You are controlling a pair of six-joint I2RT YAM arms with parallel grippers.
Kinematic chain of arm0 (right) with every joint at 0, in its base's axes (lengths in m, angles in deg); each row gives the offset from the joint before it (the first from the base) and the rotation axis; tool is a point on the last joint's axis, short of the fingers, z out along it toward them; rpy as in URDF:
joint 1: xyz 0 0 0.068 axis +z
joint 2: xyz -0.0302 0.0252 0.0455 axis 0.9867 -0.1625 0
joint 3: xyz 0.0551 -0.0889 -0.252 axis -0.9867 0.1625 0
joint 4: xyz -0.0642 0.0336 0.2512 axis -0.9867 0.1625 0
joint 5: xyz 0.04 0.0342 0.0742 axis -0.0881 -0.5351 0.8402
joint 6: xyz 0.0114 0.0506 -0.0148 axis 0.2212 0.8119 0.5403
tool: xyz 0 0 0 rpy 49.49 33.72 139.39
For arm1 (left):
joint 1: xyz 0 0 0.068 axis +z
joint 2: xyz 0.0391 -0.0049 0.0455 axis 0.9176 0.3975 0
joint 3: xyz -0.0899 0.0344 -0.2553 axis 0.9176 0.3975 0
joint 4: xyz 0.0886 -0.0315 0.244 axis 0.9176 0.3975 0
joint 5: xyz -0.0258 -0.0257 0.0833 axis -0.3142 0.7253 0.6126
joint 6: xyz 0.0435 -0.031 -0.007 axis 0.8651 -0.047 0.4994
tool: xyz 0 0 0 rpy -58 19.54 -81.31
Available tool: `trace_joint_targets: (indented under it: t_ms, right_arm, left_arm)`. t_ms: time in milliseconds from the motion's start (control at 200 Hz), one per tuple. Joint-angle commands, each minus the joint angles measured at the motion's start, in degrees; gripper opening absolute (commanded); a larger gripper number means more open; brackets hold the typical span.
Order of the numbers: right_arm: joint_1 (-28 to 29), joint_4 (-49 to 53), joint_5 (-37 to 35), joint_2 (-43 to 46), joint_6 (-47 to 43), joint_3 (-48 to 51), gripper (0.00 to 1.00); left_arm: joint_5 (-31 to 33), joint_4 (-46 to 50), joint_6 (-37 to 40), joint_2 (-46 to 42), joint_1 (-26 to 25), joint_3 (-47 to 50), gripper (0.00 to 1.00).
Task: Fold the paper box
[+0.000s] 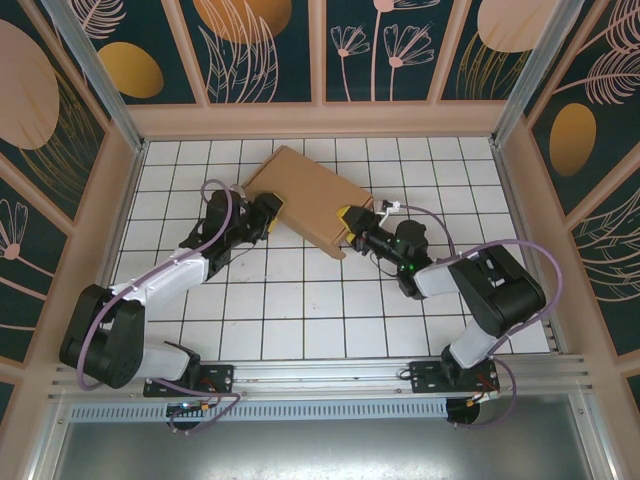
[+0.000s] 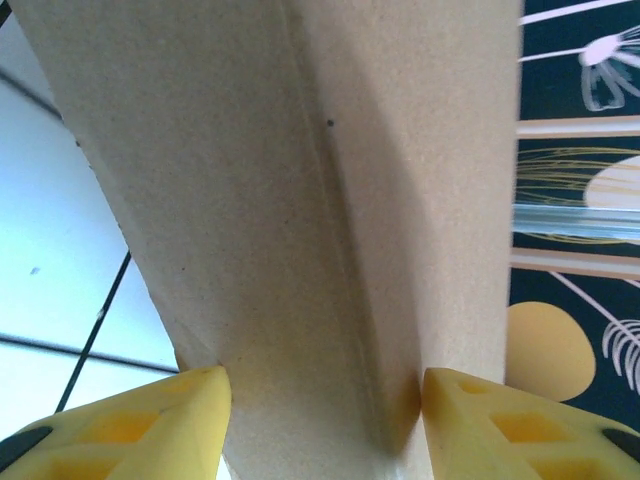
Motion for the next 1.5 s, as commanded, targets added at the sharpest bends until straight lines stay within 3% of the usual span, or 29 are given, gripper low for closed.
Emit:
trace_joint_targets:
  t_ms: [0, 140, 300, 425, 576, 731, 891, 1116, 1196, 1316, 1491]
  right_arm:
    - [3.96, -16.78, 10.43, -1.57, 9.54, -3.76, 0.44]
    - [5.27, -18.49, 12.04, -3.2, 11.79, -6.17, 0.43]
    - [3.74, -11.98, 12.05, -0.54, 8.83, -5.6, 0.43]
    - [1.0, -5.28, 11.68, 2.9, 6.66, -3.91, 0.43]
    - [-3.3, 4.73, 12.42, 7.31, 2.28, -3.58, 0.43]
    - [-5.7, 19.73, 13.02, 11.64, -5.19, -4.81, 0.43]
    - [-7.41, 27.32, 14.58, 14.6, -9.14, -5.6, 0.45]
    - [-9.22, 31.09, 17.5, 17.33, -10.64, -5.8, 0.47]
    - [-9.41, 31.33, 19.58, 17.37, -10.69, -6.48, 0.49]
    - [-9.78, 32.1, 21.06, 18.45, -10.9, -6.9, 0.49]
    - [-10.55, 34.22, 22.0, 20.17, -11.64, -7.71, 0.5]
  left_arm:
    - [-0.29, -12.51, 4.88, -1.44, -0.73, 2.18, 0.54]
    - [-3.84, -19.71, 4.73, 0.44, -0.73, 2.59, 0.52]
    - [-1.18, -13.7, 10.75, -2.68, -0.72, 1.84, 0.52]
    - [1.07, -4.06, 21.31, -6.94, -0.72, -0.16, 0.52]
    - [-3.57, 4.29, 38.43, -10.84, -0.73, -2.92, 0.52]
    - [2.54, 19.27, 53.78, -11.99, -1.75, -10.72, 0.51]
    - [16.34, 29.11, 66.89, -10.99, -8.18, -16.83, 0.52]
    - [32.27, 29.62, 85.51, -10.78, -18.6, -15.3, 0.53]
    - [33.22, 30.17, 90.98, -10.11, -21.15, -14.8, 0.53]
    - [26.55, 30.57, 95.27, -10.35, -22.66, -13.04, 0.53]
    - [25.41, 31.48, 100.82, -9.63, -26.61, -10.32, 0.51]
